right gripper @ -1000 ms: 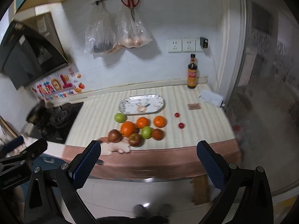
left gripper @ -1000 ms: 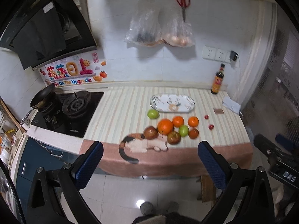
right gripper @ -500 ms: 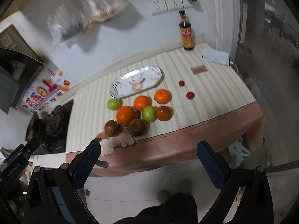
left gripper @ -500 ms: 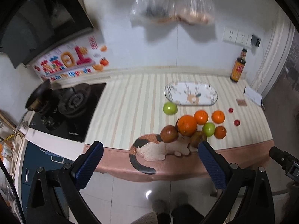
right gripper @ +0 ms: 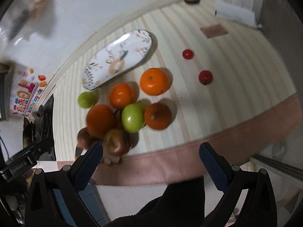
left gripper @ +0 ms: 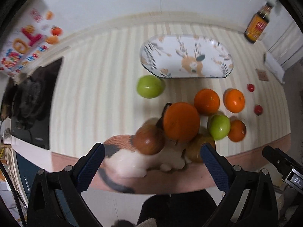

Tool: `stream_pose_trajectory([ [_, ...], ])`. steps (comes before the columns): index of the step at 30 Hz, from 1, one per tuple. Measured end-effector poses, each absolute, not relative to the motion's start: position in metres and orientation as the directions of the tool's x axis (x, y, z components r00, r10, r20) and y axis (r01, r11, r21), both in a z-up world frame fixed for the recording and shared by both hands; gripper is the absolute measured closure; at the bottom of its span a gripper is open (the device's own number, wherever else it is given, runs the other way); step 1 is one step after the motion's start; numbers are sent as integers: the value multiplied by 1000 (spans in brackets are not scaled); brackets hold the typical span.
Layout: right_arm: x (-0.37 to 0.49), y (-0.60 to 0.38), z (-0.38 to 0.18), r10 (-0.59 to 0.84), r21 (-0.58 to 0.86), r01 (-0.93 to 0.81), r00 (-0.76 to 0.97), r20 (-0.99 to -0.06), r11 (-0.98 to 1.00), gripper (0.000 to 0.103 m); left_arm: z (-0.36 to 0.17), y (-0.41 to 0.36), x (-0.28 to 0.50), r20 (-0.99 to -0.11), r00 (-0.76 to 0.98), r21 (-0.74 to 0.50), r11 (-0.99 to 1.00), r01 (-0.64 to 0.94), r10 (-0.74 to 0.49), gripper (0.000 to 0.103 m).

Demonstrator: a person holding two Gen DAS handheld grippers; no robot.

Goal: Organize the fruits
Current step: 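Grasp the large orange with the left tool while the right tool grasps another orange, then carry both oranges onto the floral plate and open both tools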

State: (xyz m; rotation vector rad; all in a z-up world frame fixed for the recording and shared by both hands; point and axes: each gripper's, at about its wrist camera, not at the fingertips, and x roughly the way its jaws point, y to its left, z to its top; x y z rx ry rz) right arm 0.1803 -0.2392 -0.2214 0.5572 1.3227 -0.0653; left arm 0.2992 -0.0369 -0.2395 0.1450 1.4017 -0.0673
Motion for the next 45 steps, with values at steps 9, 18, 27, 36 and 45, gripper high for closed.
stream_pose_trajectory([
  [9, 239, -250, -293, 401, 411, 345, 103, -910, 844, 1, -319, -71, 354, -995, -89, 21, 989, 150, 35, 0],
  [18, 265, -245, -304, 384, 380, 281, 43, -922, 881, 18, -347, -76, 352, -991, -134, -25, 987, 156, -4, 27],
  [27, 258, -234, -337, 445, 429, 340, 33, -895, 837, 45, -347, -76, 345, -993, -120, -45, 977, 210, -20, 26],
  [36, 259, -233, -333, 409, 397, 320, 33, -912, 860, 46, -343, -61, 326, -996, -86, -33, 985, 171, -18, 28],
  [45, 275, -246, -282, 396, 417, 292, 131, -909, 861, 46, -264, -41, 334, -995, 20, -95, 982, 160, -99, 29],
])
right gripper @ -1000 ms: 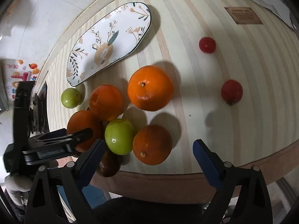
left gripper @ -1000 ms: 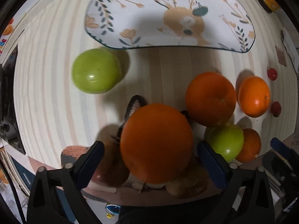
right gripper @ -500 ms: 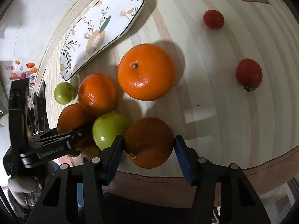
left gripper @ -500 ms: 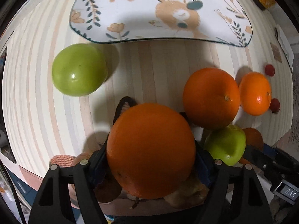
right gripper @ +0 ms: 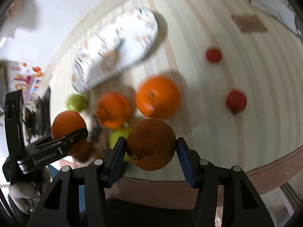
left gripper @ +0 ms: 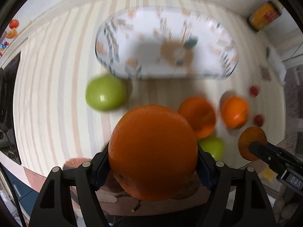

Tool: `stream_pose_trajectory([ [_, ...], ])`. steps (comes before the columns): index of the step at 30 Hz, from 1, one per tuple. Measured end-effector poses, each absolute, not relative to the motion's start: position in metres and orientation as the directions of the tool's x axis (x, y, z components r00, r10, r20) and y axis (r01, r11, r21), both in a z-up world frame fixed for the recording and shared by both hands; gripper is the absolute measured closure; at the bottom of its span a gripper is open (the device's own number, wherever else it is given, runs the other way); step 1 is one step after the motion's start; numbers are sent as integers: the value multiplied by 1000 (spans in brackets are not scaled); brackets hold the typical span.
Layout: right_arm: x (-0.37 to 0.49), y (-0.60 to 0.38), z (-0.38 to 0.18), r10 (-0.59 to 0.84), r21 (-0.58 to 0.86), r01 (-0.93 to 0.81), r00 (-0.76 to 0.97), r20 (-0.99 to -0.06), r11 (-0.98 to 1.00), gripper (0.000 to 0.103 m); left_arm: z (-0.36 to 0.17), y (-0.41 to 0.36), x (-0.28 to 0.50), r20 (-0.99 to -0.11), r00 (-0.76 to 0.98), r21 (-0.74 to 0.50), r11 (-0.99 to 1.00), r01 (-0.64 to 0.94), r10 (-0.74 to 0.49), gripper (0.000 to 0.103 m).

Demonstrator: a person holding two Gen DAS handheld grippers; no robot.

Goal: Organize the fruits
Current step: 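Carry both oranges onto the floral plate and open both tools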

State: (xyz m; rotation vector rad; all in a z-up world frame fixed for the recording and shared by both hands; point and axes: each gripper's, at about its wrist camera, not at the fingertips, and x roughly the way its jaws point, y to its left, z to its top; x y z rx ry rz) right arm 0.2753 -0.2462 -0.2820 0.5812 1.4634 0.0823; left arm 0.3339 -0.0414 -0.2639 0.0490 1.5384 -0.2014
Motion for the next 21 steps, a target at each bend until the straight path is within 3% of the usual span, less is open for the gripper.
stream_pose_trajectory([
  [6, 338, -254, -246, 398, 450, 242, 234, -887, 860, 46, -222, -47, 395, -979, 95, -165, 976, 141, -180, 29],
  [14, 459, -241, -287, 361, 387, 183, 160, -919, 904, 46, -276, -42, 493, -974, -9, -225, 974, -6, -225, 28],
  [21, 492, -230, -311, 345, 356, 150, 95, -934, 922, 46, -304, -48, 530, -967, -71, -241, 969, -58, -245, 28],
])
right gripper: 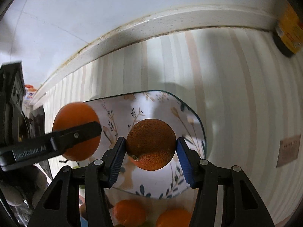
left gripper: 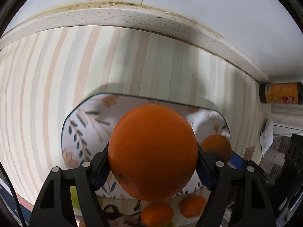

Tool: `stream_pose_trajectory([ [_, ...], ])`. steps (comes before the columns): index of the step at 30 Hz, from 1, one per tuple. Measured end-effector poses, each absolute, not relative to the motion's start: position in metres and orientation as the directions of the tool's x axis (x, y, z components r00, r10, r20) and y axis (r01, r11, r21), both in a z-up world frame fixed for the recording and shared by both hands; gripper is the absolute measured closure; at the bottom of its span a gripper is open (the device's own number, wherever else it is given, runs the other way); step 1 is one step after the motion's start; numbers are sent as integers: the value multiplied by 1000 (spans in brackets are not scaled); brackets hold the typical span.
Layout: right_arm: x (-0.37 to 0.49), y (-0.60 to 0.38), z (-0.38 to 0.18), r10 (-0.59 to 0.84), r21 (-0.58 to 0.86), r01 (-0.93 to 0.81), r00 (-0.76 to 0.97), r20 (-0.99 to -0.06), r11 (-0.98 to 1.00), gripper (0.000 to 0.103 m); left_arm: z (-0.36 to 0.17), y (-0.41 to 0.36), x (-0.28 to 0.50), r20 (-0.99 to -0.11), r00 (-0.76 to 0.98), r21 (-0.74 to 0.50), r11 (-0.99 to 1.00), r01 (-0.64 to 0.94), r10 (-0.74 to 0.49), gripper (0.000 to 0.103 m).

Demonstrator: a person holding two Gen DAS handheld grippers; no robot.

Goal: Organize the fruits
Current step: 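Carry both oranges onto the floral plate and open both tools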

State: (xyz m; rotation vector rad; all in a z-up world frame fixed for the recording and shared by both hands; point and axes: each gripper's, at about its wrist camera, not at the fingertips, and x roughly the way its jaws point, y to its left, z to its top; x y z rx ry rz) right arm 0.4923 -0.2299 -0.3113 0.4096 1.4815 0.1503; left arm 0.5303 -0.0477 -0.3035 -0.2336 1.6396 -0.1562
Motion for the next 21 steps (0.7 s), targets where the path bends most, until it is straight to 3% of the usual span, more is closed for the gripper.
stream_pose_trajectory([
  [10, 506, -226, -324, 302, 307, 121, 65, -951, 944, 45, -331, -57, 537, -972, -142, -182, 982, -59, -188, 28],
  [12, 508, -228, -325, 309, 313, 125, 55, -950, 941, 39, -331, -60, 536, -975, -138, -170, 984, -44, -175, 28],
  [14, 508, -230, -328, 311, 313, 133, 34, -950, 940, 24, -332, -62, 534, -976, -142, -161, 986, -40, -165, 28],
  [17, 510, -221, -330, 312, 312, 140, 25, -950, 940, 18, -335, -72, 532, -976, -140, -163, 986, -25, -165, 26],
  [18, 509, -221, -329, 308, 308, 141, 24, -951, 941, 17, -332, -72, 531, -978, -129, -164, 986, -24, -166, 15],
  [21, 506, -220, -325, 282, 283, 152, 29, -959, 947, 11, -323, -75, 529, -982, -96, -161, 987, -3, -161, 12],
])
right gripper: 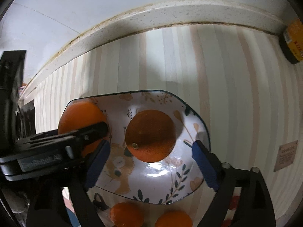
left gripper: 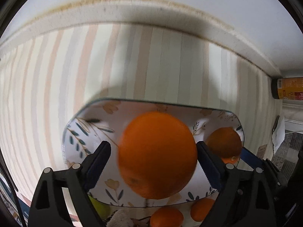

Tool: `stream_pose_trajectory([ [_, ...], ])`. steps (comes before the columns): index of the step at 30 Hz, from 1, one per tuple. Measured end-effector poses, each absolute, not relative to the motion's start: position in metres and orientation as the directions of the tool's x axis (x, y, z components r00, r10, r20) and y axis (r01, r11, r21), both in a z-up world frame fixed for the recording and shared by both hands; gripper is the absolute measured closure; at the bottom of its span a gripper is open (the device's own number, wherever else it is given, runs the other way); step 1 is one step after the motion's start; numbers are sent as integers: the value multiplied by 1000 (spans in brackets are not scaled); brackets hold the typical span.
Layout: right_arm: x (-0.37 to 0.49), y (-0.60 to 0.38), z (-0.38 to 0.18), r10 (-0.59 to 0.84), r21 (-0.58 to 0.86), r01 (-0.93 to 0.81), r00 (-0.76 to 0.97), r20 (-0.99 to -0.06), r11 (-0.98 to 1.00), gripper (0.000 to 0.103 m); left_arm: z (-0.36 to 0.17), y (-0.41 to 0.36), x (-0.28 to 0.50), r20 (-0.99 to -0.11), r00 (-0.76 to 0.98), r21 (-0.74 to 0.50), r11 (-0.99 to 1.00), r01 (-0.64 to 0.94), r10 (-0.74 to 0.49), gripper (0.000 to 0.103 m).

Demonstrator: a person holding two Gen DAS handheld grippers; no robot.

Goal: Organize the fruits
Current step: 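Carry both oranges onto the floral plate and open both tools, then lift both open tools away from the plate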

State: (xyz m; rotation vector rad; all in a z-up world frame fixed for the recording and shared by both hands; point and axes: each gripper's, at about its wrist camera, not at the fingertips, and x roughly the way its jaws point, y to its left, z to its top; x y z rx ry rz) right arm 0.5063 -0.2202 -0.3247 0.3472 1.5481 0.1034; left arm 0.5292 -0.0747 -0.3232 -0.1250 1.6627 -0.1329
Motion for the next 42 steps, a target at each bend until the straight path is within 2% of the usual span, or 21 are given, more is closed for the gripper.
stream_pose_trajectory([
  [7, 493, -208, -306, 190, 192, 142, 24, -981, 971, 11, -294, -66, 512, -994, -26, -109, 994, 18, -108, 12],
  [16, 456, -205, -267, 136, 142, 122, 51, -989, 982, 11, -237, -44, 482, -992, 120, -25, 997, 69, -33, 12],
  [23, 421, -195, -225, 68, 81, 99, 132, -989, 992, 11, -201, -23, 447, -977, 210, -8, 995, 97, -29, 12],
  [42, 336, -184, -120, 29, 69, 109, 337, -941, 992, 11, -121, -5, 360, -929, 362, -32, 990, 135, -80, 12],
])
